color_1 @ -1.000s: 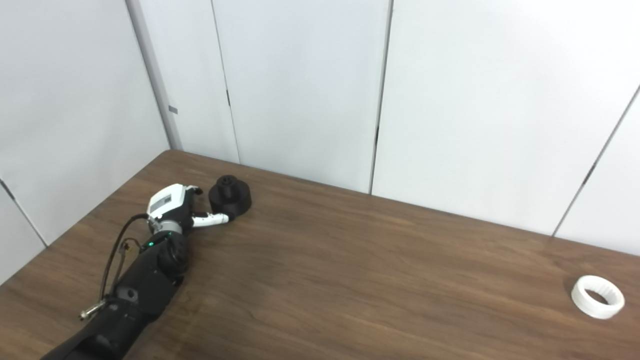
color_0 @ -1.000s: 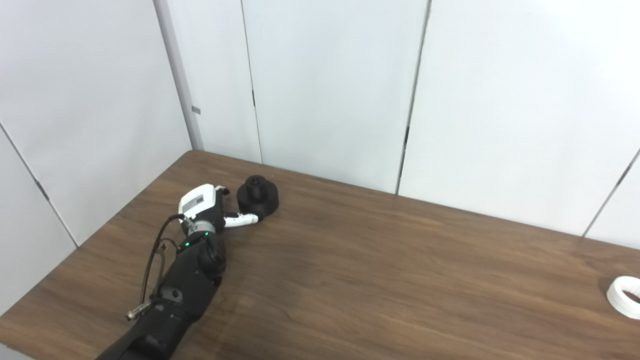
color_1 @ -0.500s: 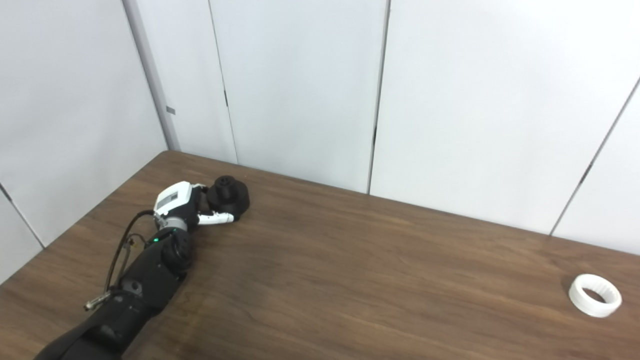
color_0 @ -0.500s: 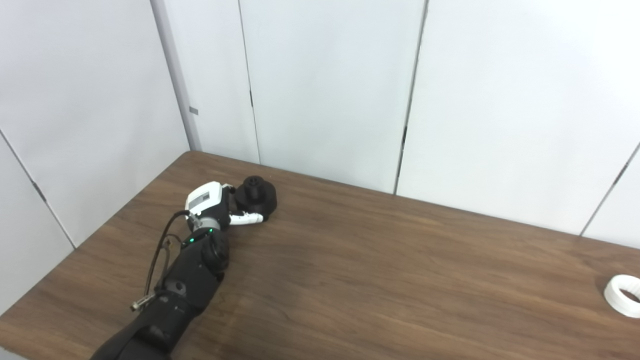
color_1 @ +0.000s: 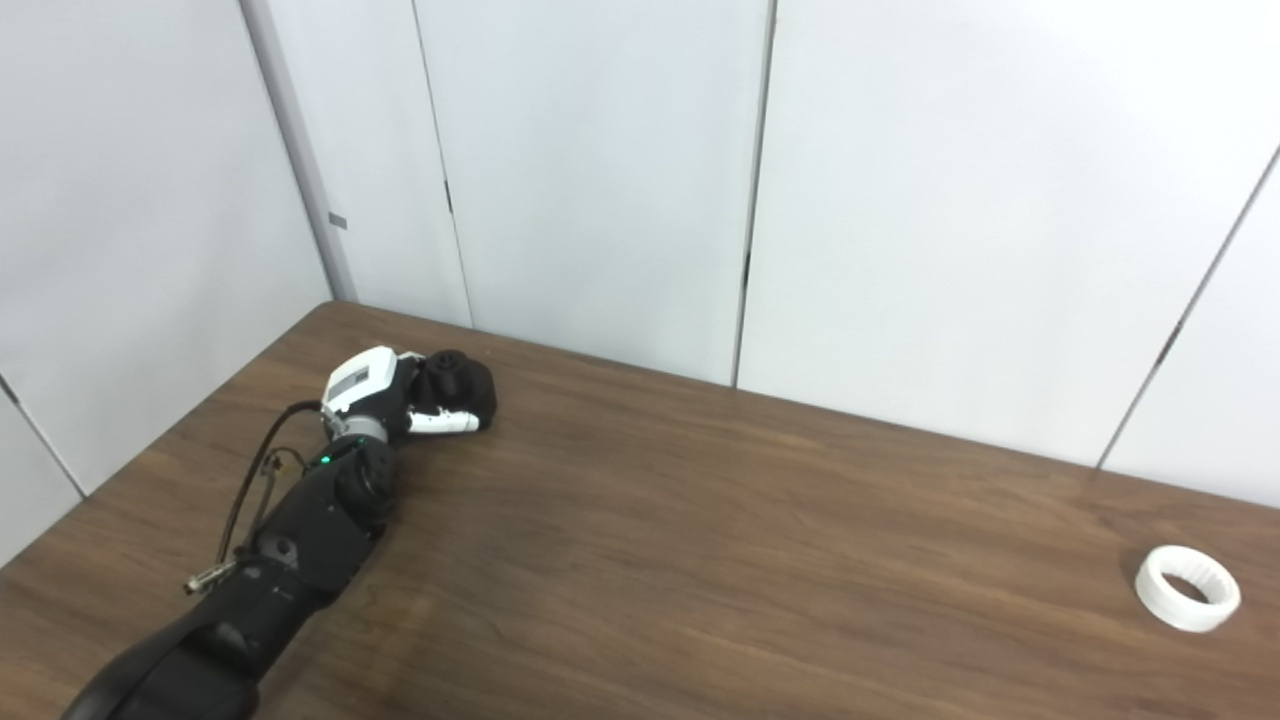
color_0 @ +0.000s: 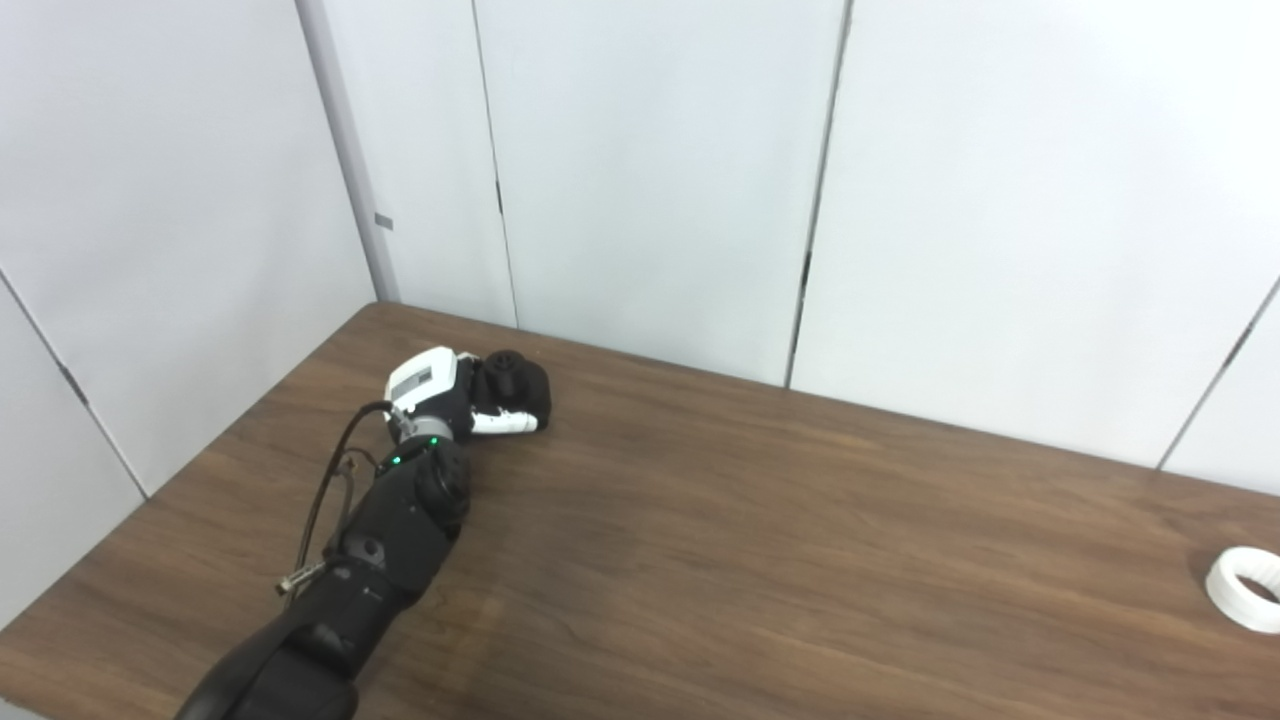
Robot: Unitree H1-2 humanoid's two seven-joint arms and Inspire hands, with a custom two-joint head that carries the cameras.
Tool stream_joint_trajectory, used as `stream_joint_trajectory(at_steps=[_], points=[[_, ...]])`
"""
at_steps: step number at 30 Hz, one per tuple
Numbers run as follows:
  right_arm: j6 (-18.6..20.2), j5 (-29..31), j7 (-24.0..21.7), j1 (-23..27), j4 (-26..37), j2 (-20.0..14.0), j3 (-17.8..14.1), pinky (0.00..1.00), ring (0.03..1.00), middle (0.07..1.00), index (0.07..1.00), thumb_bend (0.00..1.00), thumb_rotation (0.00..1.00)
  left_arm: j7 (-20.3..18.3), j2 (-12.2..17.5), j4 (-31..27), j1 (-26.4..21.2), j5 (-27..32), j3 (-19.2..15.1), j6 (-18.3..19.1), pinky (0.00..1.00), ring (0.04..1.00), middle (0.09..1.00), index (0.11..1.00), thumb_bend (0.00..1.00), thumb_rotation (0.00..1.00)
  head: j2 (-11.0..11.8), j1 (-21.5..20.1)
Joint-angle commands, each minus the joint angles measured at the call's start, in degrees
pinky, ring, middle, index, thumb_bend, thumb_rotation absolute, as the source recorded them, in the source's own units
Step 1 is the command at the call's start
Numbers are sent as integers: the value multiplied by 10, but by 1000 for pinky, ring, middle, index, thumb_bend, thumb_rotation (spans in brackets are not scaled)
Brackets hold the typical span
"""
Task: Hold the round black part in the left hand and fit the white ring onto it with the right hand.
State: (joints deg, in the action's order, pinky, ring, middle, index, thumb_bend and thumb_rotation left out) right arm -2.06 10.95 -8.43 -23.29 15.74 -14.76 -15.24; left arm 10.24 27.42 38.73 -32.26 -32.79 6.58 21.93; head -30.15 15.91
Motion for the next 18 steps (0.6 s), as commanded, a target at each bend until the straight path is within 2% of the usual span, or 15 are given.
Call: stream_joint_trajectory(at_steps=[1, 12, 18], points=[[8, -5, 3, -7, 10, -3, 3, 1000, 1000, 972, 957, 630, 1000, 13, 16, -2, -39, -5, 3, -3, 1000, 976, 924, 831, 1000, 481, 0, 0], [3, -10, 1, -6, 6, -5, 4, 1000, 1000, 971, 963, 636, 1000, 21, 15, 12, -45, -4, 6, 8, 1000, 962, 894, 765, 1000, 480, -1, 4], [11, -2, 0, -7, 11, -5, 4, 1000, 1000, 964, 956, 639, 1000, 26, 15, 10, -39, 8, -4, 9, 1000, 952, 889, 751, 1000, 470, -1, 6]])
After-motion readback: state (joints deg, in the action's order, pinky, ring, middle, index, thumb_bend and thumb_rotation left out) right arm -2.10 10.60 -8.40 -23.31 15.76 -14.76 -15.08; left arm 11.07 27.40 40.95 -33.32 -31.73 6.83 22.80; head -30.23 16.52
